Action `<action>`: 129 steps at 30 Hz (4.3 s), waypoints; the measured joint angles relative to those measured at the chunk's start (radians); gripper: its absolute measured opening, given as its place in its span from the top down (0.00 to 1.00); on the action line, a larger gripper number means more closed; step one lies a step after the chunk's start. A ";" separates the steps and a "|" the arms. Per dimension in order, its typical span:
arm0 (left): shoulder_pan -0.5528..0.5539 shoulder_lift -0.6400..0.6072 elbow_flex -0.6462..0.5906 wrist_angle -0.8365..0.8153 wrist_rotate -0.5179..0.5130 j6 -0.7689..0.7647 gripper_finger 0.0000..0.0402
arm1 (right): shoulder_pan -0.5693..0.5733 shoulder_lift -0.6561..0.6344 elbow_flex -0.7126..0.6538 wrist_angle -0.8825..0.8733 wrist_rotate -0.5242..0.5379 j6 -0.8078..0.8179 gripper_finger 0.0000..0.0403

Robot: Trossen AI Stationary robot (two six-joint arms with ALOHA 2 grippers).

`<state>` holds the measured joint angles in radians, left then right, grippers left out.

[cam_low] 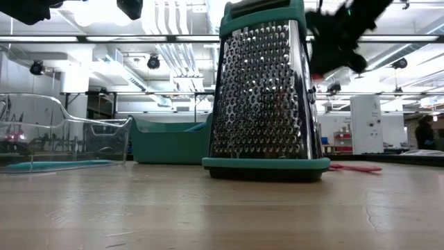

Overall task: Pick & Place Kitchen Items
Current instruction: Put the orange spatula into the top transparent bin, then put the pink spatula into the top transparent bin

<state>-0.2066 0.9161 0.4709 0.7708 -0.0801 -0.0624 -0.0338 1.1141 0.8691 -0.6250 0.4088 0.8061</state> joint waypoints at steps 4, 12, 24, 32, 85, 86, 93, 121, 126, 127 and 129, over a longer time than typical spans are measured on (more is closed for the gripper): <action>0.002 0.001 0.000 -0.011 -0.023 0.005 0.52 | 0.076 0.005 0.074 0.148 0.130 -0.188 0.82; 0.002 0.024 0.000 -0.026 -0.140 0.022 0.52 | 0.182 0.196 0.277 0.335 0.249 -0.436 0.82; 0.002 0.036 0.000 -0.079 -0.252 0.041 0.52 | 0.228 0.622 0.752 0.370 0.245 -0.685 0.82; 0.002 0.032 0.000 -0.099 -0.332 0.033 0.52 | 0.274 0.742 0.947 0.366 0.245 -0.792 0.82; -0.003 -0.076 0.012 -0.417 -0.262 -0.138 0.96 | 0.252 0.664 0.930 0.102 0.110 -0.685 0.44; -0.006 -0.097 0.012 -0.471 -0.262 -0.175 0.96 | 0.252 0.656 0.930 0.067 0.111 -0.670 0.42; -0.024 -0.296 0.060 -1.076 -0.254 -0.538 0.95 | 0.252 0.633 0.889 -0.154 0.153 -0.522 0.32; -0.027 -0.213 0.241 -2.127 -0.011 -1.188 0.83 | 0.255 0.575 0.790 -0.278 0.349 -0.502 0.40; -0.027 -0.188 0.243 -2.100 -0.038 -1.154 0.69 | 0.261 0.534 0.799 -0.251 0.342 -0.549 0.33; -0.027 -0.186 0.245 -2.098 -0.038 -1.154 0.67 | 0.261 0.522 0.804 -0.252 0.342 -0.549 0.32; -0.027 -0.186 0.248 -2.083 -0.035 -1.134 0.62 | 0.260 0.494 0.809 -0.252 0.342 -0.552 0.30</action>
<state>-0.2333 0.7303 0.7191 -1.3122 -0.1148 -1.1964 0.2264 1.6078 1.6783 -0.8772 0.7509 0.2545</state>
